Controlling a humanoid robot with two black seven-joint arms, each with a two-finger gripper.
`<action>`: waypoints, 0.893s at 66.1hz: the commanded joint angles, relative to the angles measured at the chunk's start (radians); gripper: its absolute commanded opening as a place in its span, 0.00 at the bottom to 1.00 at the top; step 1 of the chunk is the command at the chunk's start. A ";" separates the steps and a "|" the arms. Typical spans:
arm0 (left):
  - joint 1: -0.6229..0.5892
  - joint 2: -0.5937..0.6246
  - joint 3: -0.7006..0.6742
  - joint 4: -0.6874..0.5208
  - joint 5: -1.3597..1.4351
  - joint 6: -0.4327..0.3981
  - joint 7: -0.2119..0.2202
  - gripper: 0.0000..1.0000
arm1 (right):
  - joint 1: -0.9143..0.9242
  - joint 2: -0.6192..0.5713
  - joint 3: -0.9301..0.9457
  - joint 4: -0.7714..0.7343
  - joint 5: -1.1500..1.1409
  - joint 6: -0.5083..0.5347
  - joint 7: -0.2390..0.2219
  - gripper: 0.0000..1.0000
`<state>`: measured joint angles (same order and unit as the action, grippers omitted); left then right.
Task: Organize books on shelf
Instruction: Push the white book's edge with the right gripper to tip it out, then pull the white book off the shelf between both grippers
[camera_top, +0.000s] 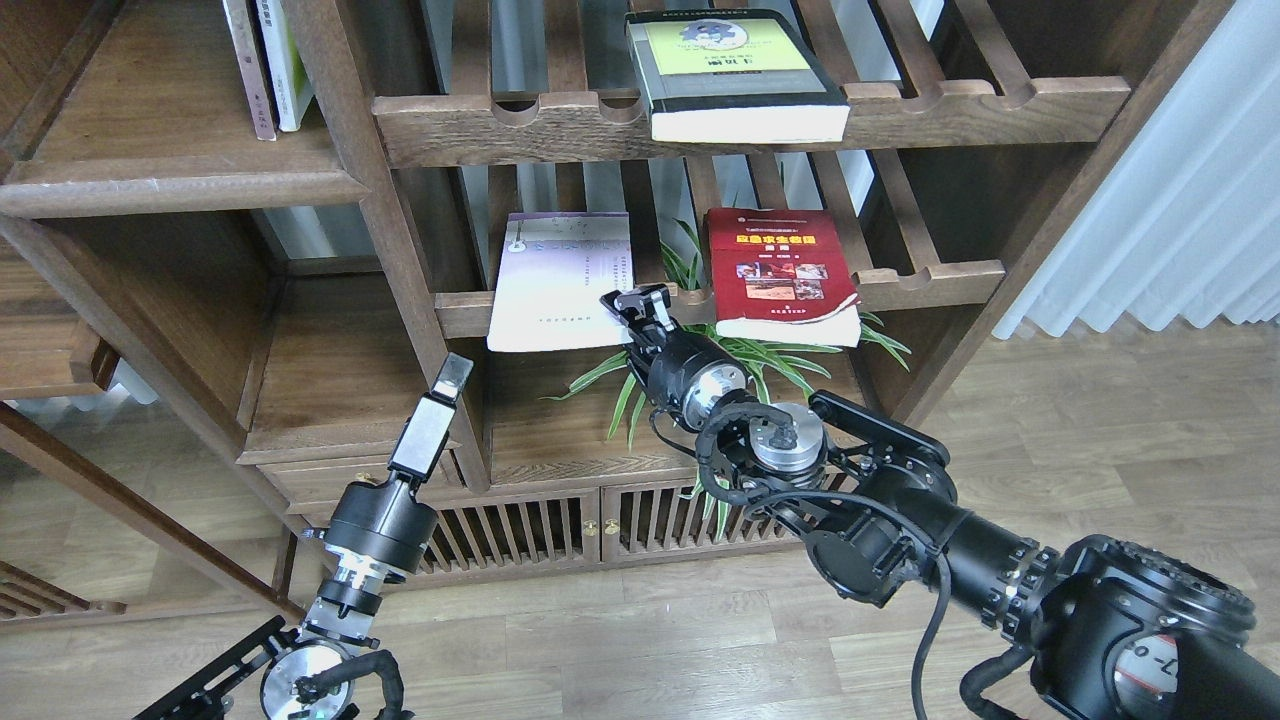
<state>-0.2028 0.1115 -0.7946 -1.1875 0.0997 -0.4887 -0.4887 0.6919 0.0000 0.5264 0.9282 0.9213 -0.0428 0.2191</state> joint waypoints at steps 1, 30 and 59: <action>-0.001 -0.006 0.002 0.003 -0.006 0.000 0.000 1.00 | -0.006 0.000 0.000 -0.002 -0.012 0.032 -0.009 0.04; -0.001 -0.001 -0.037 -0.003 -0.021 0.000 0.000 1.00 | -0.112 0.000 0.092 0.147 -0.087 0.153 -0.075 0.05; -0.003 0.011 -0.043 -0.031 -0.123 0.000 0.000 1.00 | -0.238 -0.209 0.103 0.296 -0.107 0.254 -0.125 0.05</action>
<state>-0.2061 0.1133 -0.8394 -1.2065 -0.0188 -0.4887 -0.4888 0.4799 -0.1524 0.6287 1.2056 0.8131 0.1878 0.1009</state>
